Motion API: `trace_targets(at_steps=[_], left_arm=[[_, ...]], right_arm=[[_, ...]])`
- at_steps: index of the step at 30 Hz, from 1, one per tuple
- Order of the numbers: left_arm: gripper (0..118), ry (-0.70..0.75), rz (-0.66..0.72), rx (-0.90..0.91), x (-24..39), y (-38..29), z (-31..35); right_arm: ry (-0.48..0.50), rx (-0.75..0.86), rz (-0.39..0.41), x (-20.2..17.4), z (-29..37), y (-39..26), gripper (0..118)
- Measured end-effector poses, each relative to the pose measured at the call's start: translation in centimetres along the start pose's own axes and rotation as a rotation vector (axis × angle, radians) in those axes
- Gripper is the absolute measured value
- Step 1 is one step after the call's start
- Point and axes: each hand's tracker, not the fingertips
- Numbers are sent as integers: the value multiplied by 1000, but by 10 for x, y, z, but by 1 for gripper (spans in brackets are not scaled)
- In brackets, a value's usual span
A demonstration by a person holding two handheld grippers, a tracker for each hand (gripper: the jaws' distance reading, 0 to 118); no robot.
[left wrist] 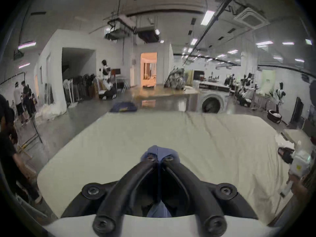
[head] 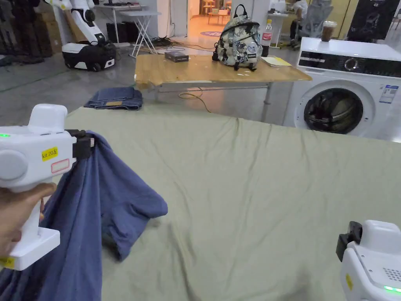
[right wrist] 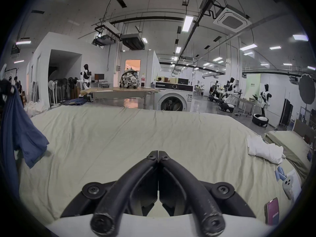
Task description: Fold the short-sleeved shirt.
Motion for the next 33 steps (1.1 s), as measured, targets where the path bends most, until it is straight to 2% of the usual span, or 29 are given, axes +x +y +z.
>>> trace_targets(at_steps=[7,14,20,24,30,33], left_arm=[[0,-156,-85,88,94,60,-16],[0,-381,-163,59,226,64,-51],[0,-560,-211,-7,337,36,-69],[0,-666,-203,-84,388,-1,-75],[0,-692,-254,-243,425,-76,-86],[0,-699,-231,-283,425,-100,-86]], right_arm=[[-32,27,-23,25,11,6,0],[-92,26,-48,60,24,4,0],[-153,18,-72,97,36,-1,0],[-192,6,-79,117,44,-8,0],[-224,-21,-95,135,52,-19,0],[-226,-33,-98,137,53,-22,0]])
